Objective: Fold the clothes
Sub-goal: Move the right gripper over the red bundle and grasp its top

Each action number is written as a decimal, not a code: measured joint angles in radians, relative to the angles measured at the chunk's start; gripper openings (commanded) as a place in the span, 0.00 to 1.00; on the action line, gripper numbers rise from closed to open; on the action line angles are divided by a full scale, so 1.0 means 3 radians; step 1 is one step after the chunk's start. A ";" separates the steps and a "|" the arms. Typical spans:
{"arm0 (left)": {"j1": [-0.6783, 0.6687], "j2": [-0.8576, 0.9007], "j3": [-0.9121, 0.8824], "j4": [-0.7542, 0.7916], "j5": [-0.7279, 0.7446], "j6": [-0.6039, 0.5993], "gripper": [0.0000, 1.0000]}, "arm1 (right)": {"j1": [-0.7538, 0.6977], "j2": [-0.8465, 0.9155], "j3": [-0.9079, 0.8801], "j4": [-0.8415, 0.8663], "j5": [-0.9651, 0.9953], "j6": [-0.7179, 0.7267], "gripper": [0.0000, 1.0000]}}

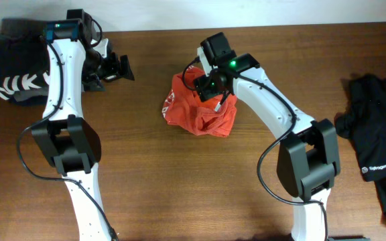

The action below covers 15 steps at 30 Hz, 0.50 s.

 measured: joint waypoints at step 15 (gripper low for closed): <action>0.0000 0.0000 0.0000 -0.0024 0.0001 0.0000 0.99 | -0.0013 0.0242 0.0000 0.0069 0.0094 -0.0160 0.37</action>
